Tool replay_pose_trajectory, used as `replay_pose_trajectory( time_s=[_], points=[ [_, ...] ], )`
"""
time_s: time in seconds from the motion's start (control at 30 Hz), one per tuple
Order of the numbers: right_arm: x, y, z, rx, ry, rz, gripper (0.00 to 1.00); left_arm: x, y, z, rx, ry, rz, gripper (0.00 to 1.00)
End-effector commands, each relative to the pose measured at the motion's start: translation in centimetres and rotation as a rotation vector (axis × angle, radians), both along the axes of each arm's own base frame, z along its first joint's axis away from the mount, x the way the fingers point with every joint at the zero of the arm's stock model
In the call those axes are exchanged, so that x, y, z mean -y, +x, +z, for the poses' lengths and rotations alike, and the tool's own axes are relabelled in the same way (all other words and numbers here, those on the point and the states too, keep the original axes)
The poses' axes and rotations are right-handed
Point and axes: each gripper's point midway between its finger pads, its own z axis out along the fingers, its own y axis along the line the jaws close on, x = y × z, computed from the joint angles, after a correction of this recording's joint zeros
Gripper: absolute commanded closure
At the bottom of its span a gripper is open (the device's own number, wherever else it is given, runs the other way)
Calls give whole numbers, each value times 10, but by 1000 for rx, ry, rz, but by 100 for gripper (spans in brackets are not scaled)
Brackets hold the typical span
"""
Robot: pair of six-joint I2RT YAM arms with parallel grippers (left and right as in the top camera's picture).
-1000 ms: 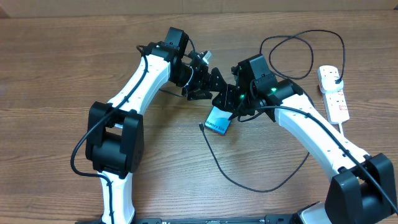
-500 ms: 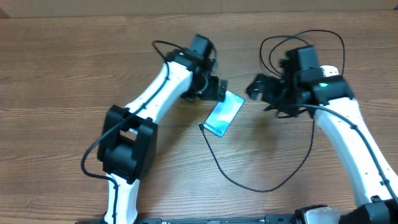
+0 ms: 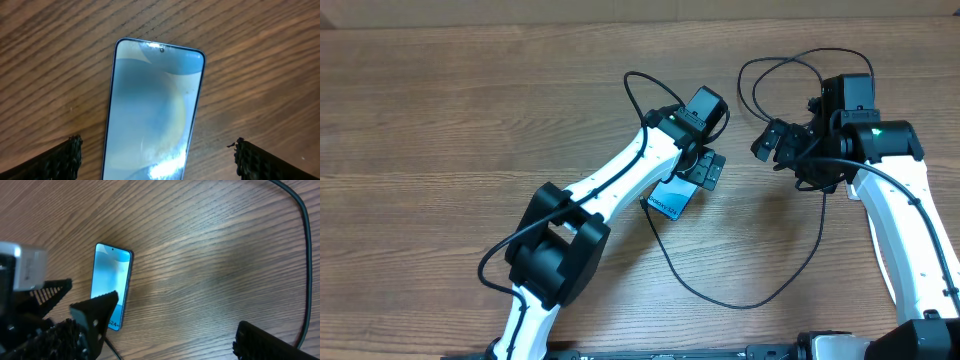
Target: Plug charger to phone and switch on socket
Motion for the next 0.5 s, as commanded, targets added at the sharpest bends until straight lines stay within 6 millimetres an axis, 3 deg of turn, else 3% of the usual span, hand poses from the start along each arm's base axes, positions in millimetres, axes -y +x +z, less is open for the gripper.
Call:
replay_pose_trajectory(
  time_s=[0.0, 0.23, 0.3, 0.37, 0.47],
  points=[
    [3, 2, 6, 17, -9, 0, 0, -5, -5, -32, -55, 51, 0, 0],
    [2, 1, 6, 13, -9, 0, 0, -10, -20, -64, -131, 111, -47, 0],
    [2, 0, 5, 8, -9, 0, 0, -13, -23, -69, -148, 125, -47, 6],
    [2, -1, 5, 1, -9, 1, 0, -14, -23, -71, -152, 129, -39, 22],
    [-1, -3, 5, -6, 11, 8, 0, -18, -17, -70, -135, 136, 25, 21]
  ],
)
